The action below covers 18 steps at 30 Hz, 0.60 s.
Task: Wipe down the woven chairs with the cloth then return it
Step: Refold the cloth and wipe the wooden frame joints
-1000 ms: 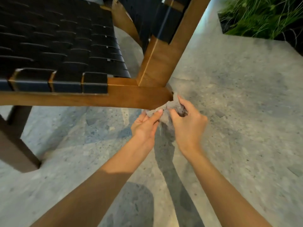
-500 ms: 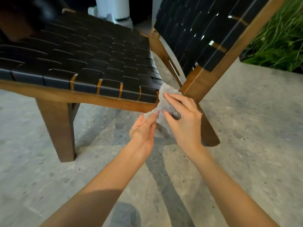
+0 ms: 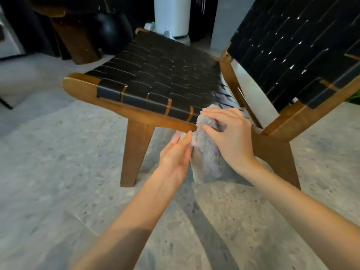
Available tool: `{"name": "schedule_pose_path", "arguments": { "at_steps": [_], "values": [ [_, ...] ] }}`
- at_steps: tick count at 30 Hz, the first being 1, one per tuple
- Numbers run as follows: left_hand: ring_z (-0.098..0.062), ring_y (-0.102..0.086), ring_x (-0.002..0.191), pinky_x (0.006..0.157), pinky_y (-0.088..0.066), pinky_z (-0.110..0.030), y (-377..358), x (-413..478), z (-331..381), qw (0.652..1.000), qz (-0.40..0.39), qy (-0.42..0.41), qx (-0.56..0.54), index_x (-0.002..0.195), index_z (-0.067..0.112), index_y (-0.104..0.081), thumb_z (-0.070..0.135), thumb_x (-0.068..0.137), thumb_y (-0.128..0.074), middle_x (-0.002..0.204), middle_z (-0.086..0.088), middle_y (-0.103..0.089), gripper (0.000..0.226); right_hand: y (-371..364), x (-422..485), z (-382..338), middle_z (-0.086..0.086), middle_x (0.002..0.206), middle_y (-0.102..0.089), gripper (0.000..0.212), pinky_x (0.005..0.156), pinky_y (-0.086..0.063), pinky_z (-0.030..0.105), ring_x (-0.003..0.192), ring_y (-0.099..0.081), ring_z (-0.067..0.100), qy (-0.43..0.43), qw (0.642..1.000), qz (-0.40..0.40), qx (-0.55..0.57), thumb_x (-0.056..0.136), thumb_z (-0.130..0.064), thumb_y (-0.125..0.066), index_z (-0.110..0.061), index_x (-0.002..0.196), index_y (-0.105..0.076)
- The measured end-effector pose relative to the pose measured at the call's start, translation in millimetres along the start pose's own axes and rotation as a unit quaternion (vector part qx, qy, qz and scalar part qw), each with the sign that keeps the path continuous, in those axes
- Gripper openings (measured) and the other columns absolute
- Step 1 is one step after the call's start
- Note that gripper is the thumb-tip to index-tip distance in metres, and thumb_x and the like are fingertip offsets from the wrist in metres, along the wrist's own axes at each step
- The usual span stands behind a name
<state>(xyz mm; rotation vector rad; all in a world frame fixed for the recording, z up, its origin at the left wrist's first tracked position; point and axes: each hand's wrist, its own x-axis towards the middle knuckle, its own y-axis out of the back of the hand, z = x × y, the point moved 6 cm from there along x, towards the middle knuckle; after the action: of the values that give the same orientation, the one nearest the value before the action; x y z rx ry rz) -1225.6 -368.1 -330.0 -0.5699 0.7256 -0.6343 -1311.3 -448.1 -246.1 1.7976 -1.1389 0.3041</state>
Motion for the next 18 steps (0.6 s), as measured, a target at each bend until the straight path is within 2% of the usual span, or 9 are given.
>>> {"name": "schedule_pose_path", "arguments": {
  "at_steps": [2,4,6,8,11,13,15,18],
  "values": [
    [-0.015,-0.063,0.108,0.095,-0.048,-0.027,15.7,-9.1,15.2,0.999,0.002,-0.016,-0.03,0.14,0.006,-0.042,0.005,0.088,-0.062,0.125,-0.012,-0.062,0.056,-4.0,6.0,-13.0,-0.008,0.113,-0.067,0.029,0.092,-0.041,0.008,0.109,-0.058,0.008,-0.001,1.0,-0.016,0.026,0.081,-0.02,-0.076,-0.02,0.11,-0.072],
    [-0.014,-0.065,0.105,0.096,-0.049,-0.028,34.7,-22.1,34.9,0.998,0.003,-0.06,-0.012,0.135,0.009,-0.049,0.009,0.082,-0.068,0.118,-0.009,-0.067,0.055,-9.4,7.3,-28.0,-0.007,0.111,-0.063,0.028,0.083,-0.049,0.01,0.102,-0.058,0.004,0.003,0.998,-0.031,0.062,0.079,-0.018,-0.078,-0.02,0.106,-0.072],
    [-0.009,-0.068,0.096,0.086,-0.054,-0.023,55.0,-35.8,54.9,0.992,0.023,-0.122,0.028,0.121,0.015,-0.06,0.014,0.072,-0.074,0.104,-0.001,-0.073,0.051,-19.3,4.7,-44.6,-0.008,0.106,-0.054,0.027,0.076,-0.049,0.007,0.094,-0.055,0.0,0.002,0.995,-0.056,0.087,0.076,-0.019,-0.081,-0.022,0.101,-0.071],
    [-0.005,-0.069,0.089,0.071,-0.054,-0.015,71.6,-46.6,75.2,0.983,0.046,-0.173,0.048,0.105,0.021,-0.063,0.014,0.072,-0.075,0.093,0.005,-0.074,0.036,-32.4,0.8,-60.3,-0.011,0.099,-0.048,0.026,0.073,-0.051,0.01,0.091,-0.053,0.0,-0.01,0.992,-0.08,0.095,0.074,-0.022,-0.081,-0.026,0.095,-0.066],
    [-0.007,-0.069,0.091,0.069,-0.053,-0.013,91.7,-55.1,104.1,0.971,0.069,-0.228,0.031,0.101,0.022,-0.063,0.009,0.078,-0.073,0.094,0.002,-0.074,0.028,-52.4,-7.5,-81.0,-0.012,0.091,-0.049,0.023,0.073,-0.051,0.014,0.085,-0.052,0.005,-0.035,0.991,-0.086,0.094,0.075,-0.026,-0.08,-0.024,0.088,-0.061],
    [-0.008,-0.069,0.091,0.073,-0.053,-0.015,100.2,-59.8,122.4,0.945,0.111,-0.302,0.06,0.102,0.021,-0.062,0.008,0.079,-0.073,0.098,0.0,-0.073,0.028,-63.0,-11.8,-88.9,-0.009,0.087,-0.051,0.024,0.069,-0.047,0.01,0.081,-0.051,0.007,-0.061,0.99,-0.073,0.106,0.076,-0.028,-0.079,-0.023,0.086,-0.059],
    [-0.006,-0.066,0.088,0.075,-0.052,-0.014,103.6,-65.5,140.4,0.898,0.17,-0.389,0.119,0.1,0.02,-0.061,0.01,0.078,-0.075,0.097,0.005,-0.067,0.028,-77.2,-10.3,-97.8,-0.007,0.085,-0.051,0.024,0.065,-0.043,0.007,0.076,-0.05,0.008,-0.095,0.988,-0.044,0.112,0.077,-0.028,-0.079,-0.022,0.085,-0.057],
    [-0.002,-0.059,0.086,0.073,-0.048,-0.011,97.7,-67.8,156.4,0.852,0.203,-0.466,0.128,0.098,0.013,-0.06,0.007,0.08,-0.073,0.094,0.008,-0.06,0.023,-95.2,-3.4,-109.9,-0.007,0.082,-0.052,0.023,0.063,-0.04,0.006,0.072,-0.049,0.008,-0.158,0.977,0.038,0.134,0.078,-0.027,-0.078,-0.025,0.081,-0.055]
  ]
}}
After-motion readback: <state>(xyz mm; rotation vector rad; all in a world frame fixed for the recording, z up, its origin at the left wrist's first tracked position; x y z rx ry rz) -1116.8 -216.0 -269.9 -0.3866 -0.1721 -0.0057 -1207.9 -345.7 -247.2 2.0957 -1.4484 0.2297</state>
